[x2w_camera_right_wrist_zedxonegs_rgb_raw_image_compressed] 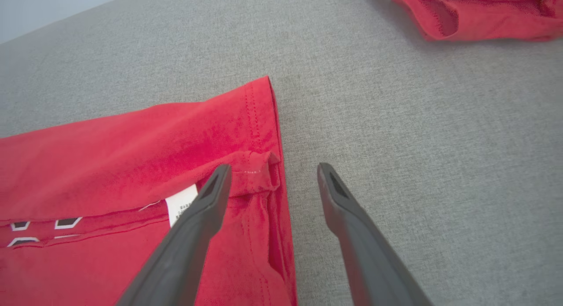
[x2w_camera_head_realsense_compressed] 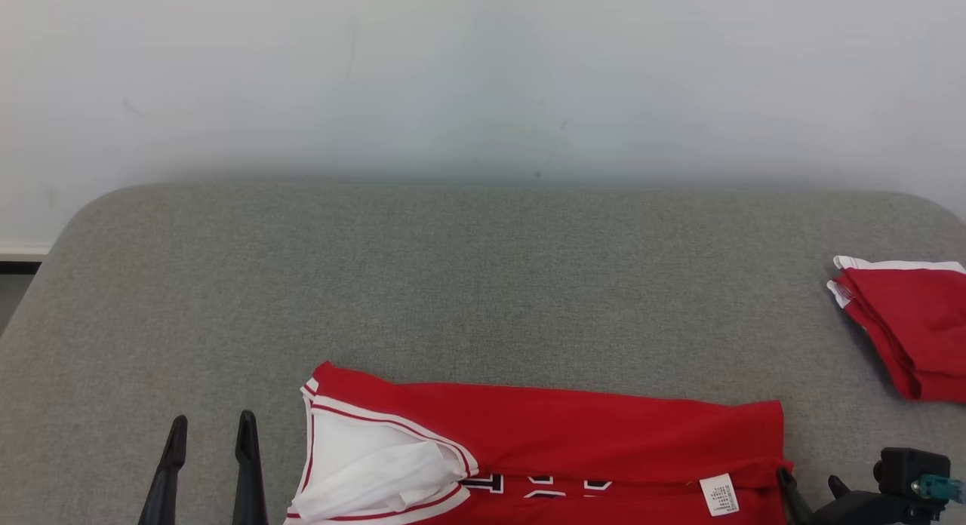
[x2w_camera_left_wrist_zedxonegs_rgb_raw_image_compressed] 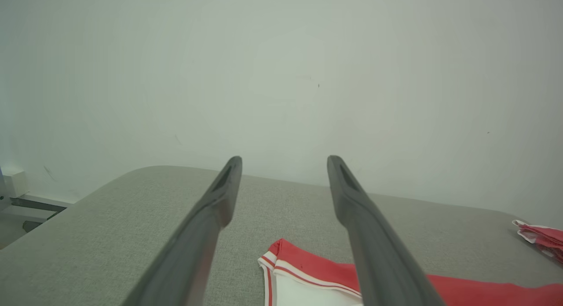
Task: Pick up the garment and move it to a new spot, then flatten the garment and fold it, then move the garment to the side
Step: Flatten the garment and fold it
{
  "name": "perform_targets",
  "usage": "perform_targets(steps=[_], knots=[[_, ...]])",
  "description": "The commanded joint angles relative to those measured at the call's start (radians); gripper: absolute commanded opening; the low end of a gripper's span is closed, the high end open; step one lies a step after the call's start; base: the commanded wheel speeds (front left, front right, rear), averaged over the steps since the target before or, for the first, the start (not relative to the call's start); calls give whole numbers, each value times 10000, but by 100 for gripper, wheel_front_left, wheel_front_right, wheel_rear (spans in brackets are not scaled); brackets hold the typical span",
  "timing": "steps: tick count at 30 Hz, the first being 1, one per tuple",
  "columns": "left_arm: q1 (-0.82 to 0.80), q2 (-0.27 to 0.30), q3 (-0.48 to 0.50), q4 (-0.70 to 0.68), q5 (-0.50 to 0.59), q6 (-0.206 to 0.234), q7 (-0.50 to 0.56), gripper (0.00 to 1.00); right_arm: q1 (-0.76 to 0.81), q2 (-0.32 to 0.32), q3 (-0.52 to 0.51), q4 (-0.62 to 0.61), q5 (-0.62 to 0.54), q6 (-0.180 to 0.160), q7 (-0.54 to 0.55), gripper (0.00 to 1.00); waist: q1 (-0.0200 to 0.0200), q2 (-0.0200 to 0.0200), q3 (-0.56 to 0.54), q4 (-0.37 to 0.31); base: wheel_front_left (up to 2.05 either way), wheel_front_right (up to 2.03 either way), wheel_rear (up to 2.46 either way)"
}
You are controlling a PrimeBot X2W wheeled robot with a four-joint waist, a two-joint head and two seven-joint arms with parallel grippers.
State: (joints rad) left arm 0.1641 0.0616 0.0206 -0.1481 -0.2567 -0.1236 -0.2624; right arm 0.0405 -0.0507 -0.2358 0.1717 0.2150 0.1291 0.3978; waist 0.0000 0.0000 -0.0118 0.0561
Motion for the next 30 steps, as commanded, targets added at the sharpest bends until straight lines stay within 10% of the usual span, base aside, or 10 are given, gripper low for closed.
perform_targets(steps=[1, 21, 25, 30], knots=[[106, -54, -12, 20, 26, -37, -26, 100, -183, 0, -8, 265, -104, 22, -131, 100, 0, 0, 70, 73, 0, 0, 0], [-215, -109, -109, 299, 245, -66, -28, 100, -1269, 61, 382, 3628, -384, 25, -323, 100, 0, 0, 464, 305, 0, 0, 0], [-219, -108, -90, 406, 194, -71, -28, 100, -1228, 109, 570, 3941, -266, 25, 57, 29, 0, 0, 484, 284, 0, 0, 0], [-187, -39, -16, 710, 161, -73, -28, 100, -1126, 110, 711, 3930, -288, 23, 370, 0, 0, 0, 466, 238, 0, 0, 0]])
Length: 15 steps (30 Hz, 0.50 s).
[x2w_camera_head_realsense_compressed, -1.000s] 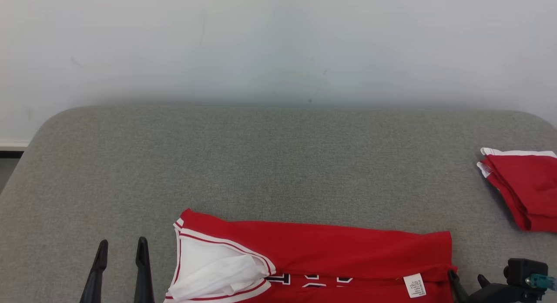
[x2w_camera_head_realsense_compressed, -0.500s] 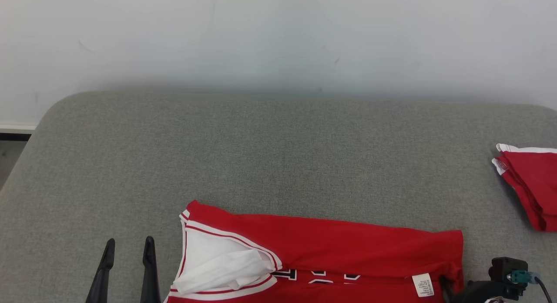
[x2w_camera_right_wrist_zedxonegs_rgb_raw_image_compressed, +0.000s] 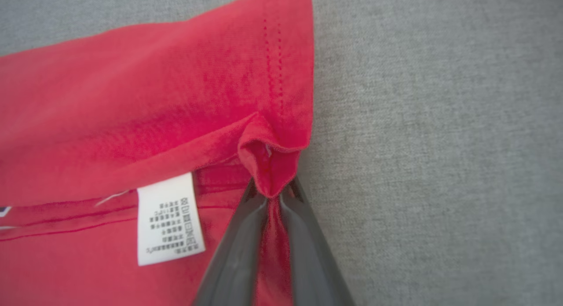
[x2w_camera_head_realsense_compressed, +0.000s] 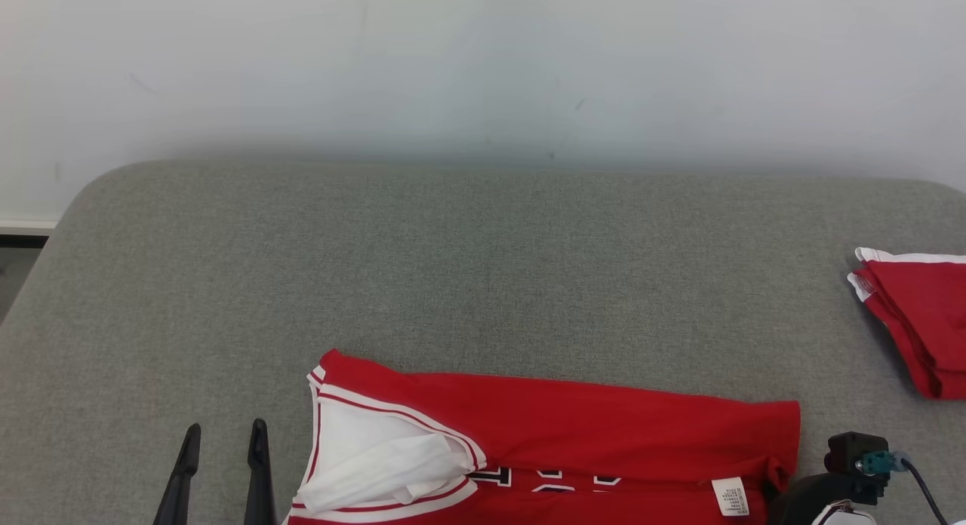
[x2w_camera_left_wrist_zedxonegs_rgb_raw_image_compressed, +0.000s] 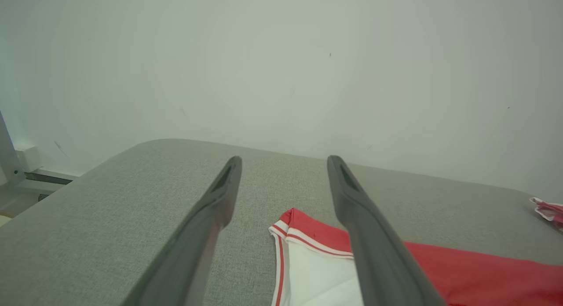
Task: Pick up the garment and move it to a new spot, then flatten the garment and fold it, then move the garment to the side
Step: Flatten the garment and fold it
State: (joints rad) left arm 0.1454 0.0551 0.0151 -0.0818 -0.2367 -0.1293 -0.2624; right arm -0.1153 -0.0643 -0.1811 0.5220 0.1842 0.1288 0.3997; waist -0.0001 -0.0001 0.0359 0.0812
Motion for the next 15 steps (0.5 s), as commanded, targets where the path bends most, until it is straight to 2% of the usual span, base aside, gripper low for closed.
perform_targets(steps=[1, 6, 15], knots=[[-4, 46, 48, 110, -43, -14, -28, 100, 432, 232, 162, 380, 23, 26, 361, 0, 1, 1, -18, -27, 0, 0, 0], [-83, 108, 70, 261, -74, -15, -28, 100, 300, 162, -303, -33, -267, 13, 176, 0, 1, 1, -22, -70, 0, 0, 0], [-148, 113, 51, 290, -101, -5, -28, 100, -29, 111, -2519, -1231, -1078, 1, -99, 0, 1, 1, 73, -176, 0, 0, 0]])
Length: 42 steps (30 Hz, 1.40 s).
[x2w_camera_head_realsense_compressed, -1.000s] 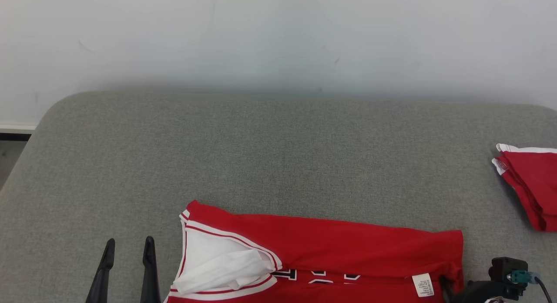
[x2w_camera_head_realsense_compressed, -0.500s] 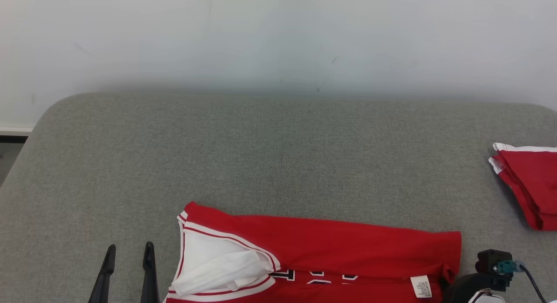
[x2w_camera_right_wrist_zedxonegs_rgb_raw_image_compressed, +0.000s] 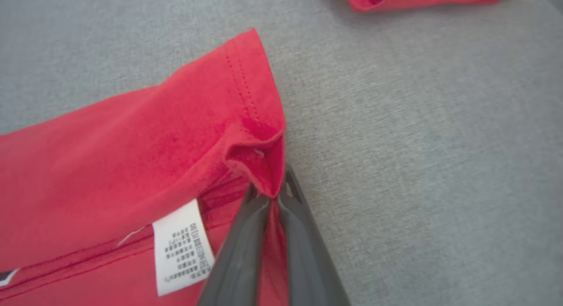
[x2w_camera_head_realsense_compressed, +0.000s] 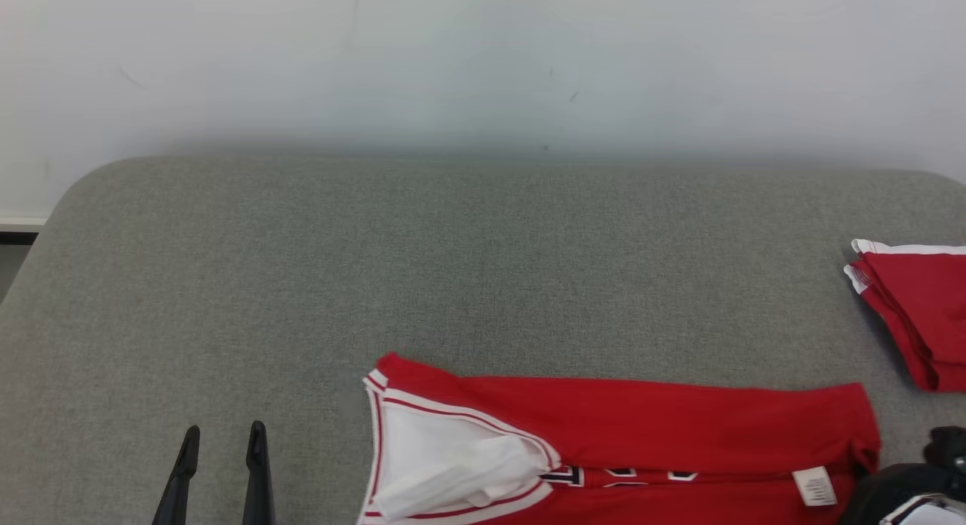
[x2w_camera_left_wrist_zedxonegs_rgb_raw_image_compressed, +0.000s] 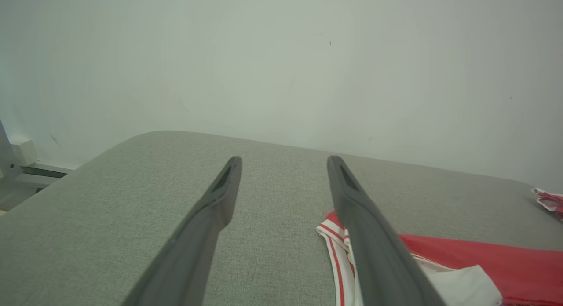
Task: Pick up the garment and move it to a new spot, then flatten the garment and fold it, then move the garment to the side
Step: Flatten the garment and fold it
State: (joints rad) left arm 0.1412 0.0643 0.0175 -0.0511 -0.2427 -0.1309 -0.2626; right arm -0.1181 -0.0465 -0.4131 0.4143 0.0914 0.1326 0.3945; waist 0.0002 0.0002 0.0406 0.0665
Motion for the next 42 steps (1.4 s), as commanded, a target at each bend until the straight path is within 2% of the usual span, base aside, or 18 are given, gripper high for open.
perform_targets(steps=[1, 13, 19, 24, 29, 30, 42], knots=[[-103, 19, 28, -27, -41, 10, -25, 100, -10, -66, -443, -285, -176, -37, -54, 0, -2, -2, 45, -51, 0, 0, 0], [-211, 26, -93, 36, -39, 10, -25, 100, 95, -67, -2206, -1580, -1162, -37, 176, 0, -2, -2, 130, -330, 0, 0, 0], [-138, 85, -165, 118, -61, 10, -25, 100, 140, -57, -2216, -2395, -1586, -36, 368, 0, -2, -2, -12, -407, 0, 0, 0], [-54, 156, -233, 136, -121, 10, -25, 100, 416, -43, -869, -2980, -664, -36, 1055, 0, -2, -2, -108, -394, 0, 0, 0], [-21, 192, -322, 175, -184, 9, -25, 100, 948, -55, 1357, -3572, 882, -36, 1645, 0, -2, -2, -154, -294, 0, 0, 0], [-35, 196, -338, 195, -191, 9, -27, 100, 1085, -49, 2156, -3762, 1283, -34, 1774, 0, -2, -2, -159, -240, 0, 0, 0], [-200, 184, -402, 256, -184, 9, -25, 100, 540, -50, 6078, -3502, 2204, -34, 1733, 0, -2, -2, -146, 107, 0, 0, 0]])
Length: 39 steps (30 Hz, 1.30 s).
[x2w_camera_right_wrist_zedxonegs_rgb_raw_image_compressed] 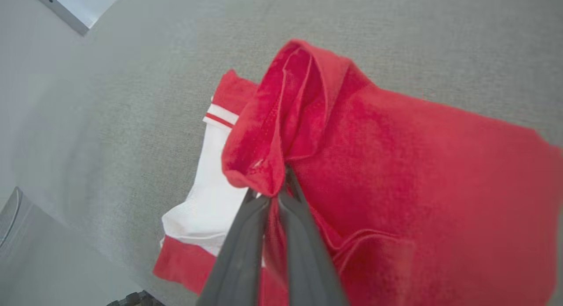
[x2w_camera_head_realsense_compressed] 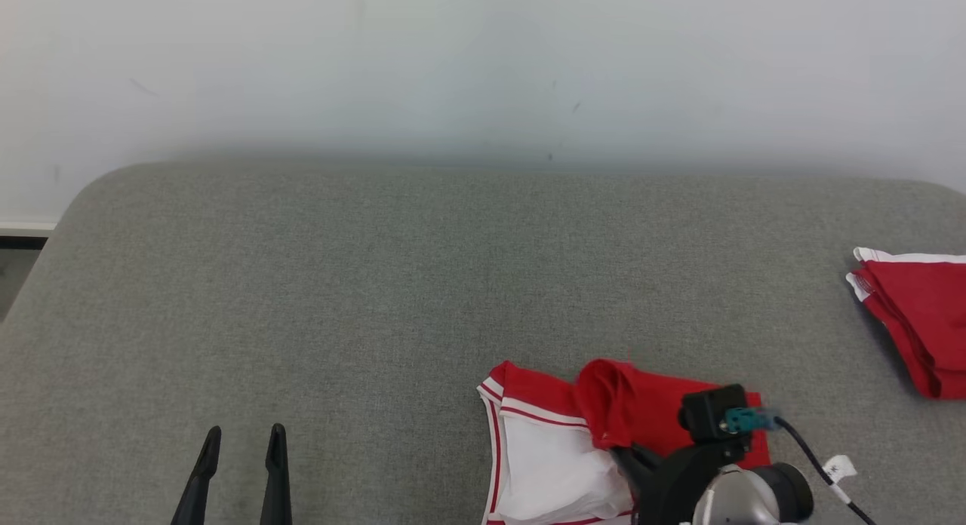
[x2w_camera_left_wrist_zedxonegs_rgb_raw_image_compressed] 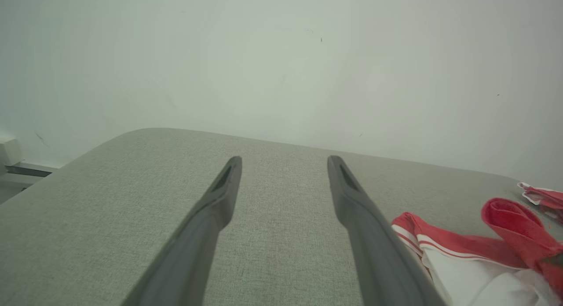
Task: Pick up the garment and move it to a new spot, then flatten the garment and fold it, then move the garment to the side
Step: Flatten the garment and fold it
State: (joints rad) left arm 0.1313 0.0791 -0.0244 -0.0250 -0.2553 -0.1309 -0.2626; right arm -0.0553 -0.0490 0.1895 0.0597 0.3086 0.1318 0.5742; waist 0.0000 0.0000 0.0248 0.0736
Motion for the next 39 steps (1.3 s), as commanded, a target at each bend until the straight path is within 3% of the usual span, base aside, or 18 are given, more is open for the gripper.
perform_targets(steps=[1, 5, 16, 17, 19, 29, 39], knots=[[-107, 29, 24, -6, -58, 9, -27, 100, -198, -25, 299, 117, 25, -27, -82, 0, 0, 0, 21, 60, 0, 0, 0], [-151, 8, 5, 23, -41, 9, -27, 100, -638, -25, 1113, 518, 124, -27, -125, 0, 0, 0, 67, 160, 0, 0, 0], [-174, -19, -60, 64, -41, 9, -25, 100, -1228, -24, 1745, 1596, 459, -27, -477, 0, 0, 0, 114, 422, 0, 0, 0], [-164, -20, -61, 60, -43, 9, -25, 100, -1270, -22, 1759, 1666, 484, -27, -508, 11, 0, 0, 115, 431, 0, 0, 0], [-133, -22, -41, 59, -47, 9, -27, 100, -1310, -22, 1733, 1737, 651, -27, -672, 100, 0, 0, 111, 436, 0, 0, 0], [-1, -48, 48, -19, -34, 9, -25, 100, -1635, -25, 1413, 1223, 2115, -27, -1448, 100, 0, 0, 54, 282, 0, 0, 0], [27, -68, 46, -72, -72, 9, -25, 100, -494, -19, -485, 353, -88, -27, -729, 100, 0, 0, 83, 188, 0, 0, 0]])
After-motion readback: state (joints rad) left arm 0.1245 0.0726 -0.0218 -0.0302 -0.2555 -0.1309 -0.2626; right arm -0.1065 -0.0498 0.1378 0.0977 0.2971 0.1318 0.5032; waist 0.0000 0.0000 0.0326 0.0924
